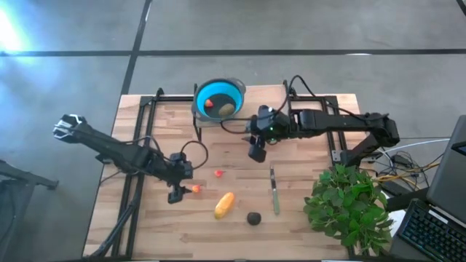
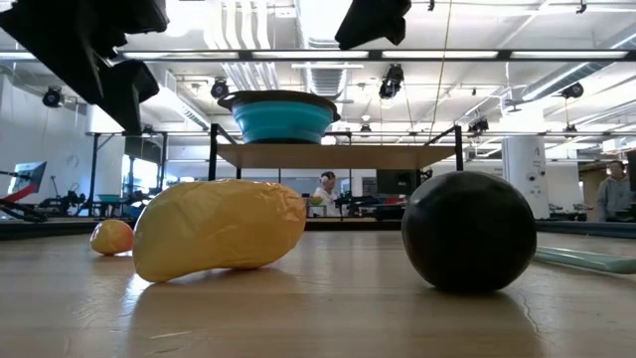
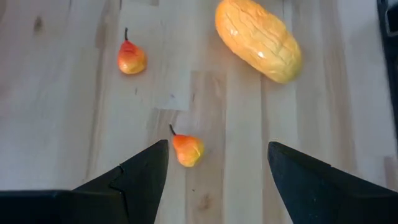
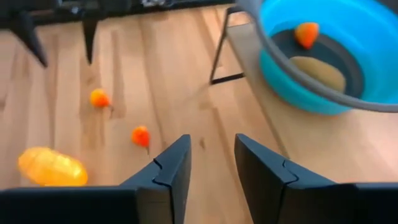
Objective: Pick & Place Fruit
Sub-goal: Put the left orange peach in the blue strainer bowl on the shelf
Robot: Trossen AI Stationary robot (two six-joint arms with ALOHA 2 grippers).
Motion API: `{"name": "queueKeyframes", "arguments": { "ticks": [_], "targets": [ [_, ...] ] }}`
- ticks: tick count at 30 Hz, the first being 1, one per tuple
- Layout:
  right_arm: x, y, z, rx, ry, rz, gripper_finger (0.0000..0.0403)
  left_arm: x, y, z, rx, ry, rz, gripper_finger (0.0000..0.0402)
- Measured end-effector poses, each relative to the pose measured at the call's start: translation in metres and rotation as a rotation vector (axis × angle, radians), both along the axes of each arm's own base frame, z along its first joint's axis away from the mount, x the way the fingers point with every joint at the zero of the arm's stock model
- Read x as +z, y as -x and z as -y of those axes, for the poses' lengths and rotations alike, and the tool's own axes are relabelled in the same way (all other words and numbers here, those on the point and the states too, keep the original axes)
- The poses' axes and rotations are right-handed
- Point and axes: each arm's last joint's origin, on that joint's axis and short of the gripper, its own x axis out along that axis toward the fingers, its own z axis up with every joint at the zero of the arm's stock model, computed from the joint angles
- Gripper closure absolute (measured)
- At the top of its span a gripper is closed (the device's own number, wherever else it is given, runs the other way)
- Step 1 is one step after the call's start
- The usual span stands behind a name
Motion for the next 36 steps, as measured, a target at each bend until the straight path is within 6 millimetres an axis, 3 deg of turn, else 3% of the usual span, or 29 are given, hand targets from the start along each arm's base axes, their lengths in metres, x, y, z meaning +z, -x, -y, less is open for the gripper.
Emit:
{"name": "queueKeyframes", "arguments": {
  "ticks": [6,22,36],
  "targets": [
    [-0.002,0.000,-0.010,0.043,0.011,-0.012,0.0310,-0.009,-0.004,0.007,-0.058,-0.046,-0.035,0.0122],
    [-0.002,0.000,-0.012,0.061,0.025,-0.015,0.0363,-0.060,-0.033,0.019,0.038,-0.094,-0.230,0.0122],
    [-0.002,0.000,-0.012,0.066,0.031,-0.017,0.0354,-0.089,-0.047,0.023,0.177,-0.104,-0.275,0.0122]
  ]
}}
